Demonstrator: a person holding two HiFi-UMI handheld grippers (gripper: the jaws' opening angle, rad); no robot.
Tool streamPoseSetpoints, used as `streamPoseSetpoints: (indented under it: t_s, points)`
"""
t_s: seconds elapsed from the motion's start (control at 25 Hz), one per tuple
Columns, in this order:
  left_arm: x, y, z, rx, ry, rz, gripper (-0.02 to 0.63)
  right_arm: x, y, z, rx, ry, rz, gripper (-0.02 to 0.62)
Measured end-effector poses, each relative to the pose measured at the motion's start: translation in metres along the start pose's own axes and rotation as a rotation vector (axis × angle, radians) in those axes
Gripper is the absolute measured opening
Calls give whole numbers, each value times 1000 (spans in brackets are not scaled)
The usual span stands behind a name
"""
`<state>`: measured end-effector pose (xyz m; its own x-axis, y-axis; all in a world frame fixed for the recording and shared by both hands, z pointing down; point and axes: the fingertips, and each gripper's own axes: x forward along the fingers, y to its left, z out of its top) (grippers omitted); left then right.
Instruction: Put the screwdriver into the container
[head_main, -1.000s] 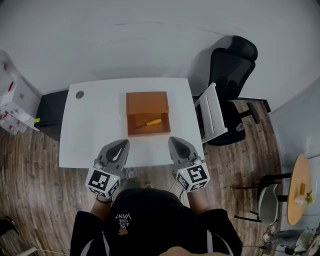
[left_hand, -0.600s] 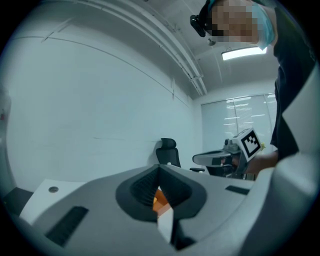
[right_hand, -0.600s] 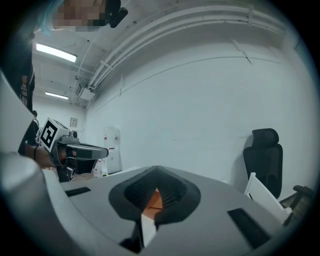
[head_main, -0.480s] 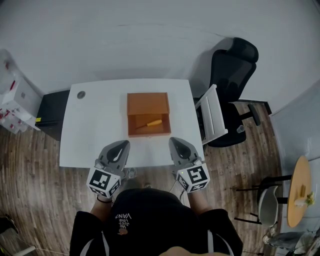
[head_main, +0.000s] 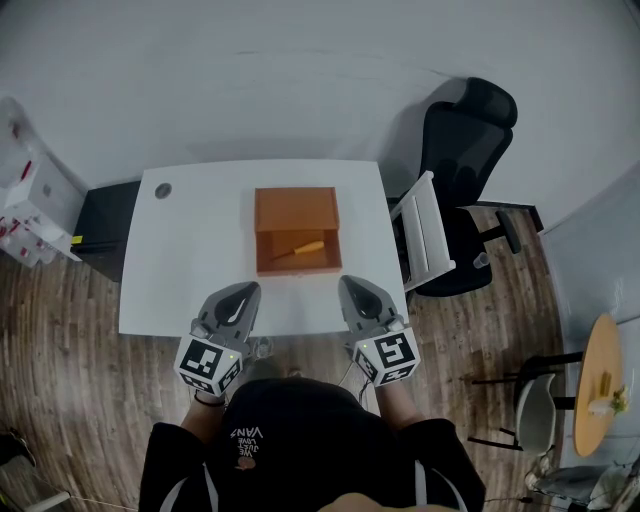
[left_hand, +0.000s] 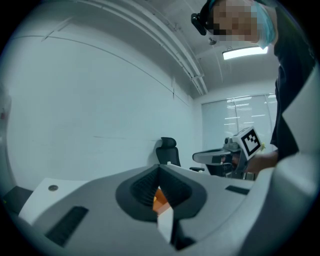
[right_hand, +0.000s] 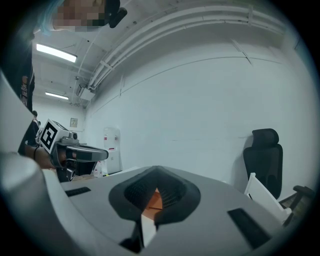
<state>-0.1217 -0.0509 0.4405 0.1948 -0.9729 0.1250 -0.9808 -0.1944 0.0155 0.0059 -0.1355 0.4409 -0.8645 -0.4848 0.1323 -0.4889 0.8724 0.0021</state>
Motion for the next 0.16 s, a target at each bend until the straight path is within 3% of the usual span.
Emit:
streamPoseSetpoints:
  t_s: [0.16]
  points:
    - [1,2,-1,0,1,0,15,2,-1,0,0,-1,-2,11]
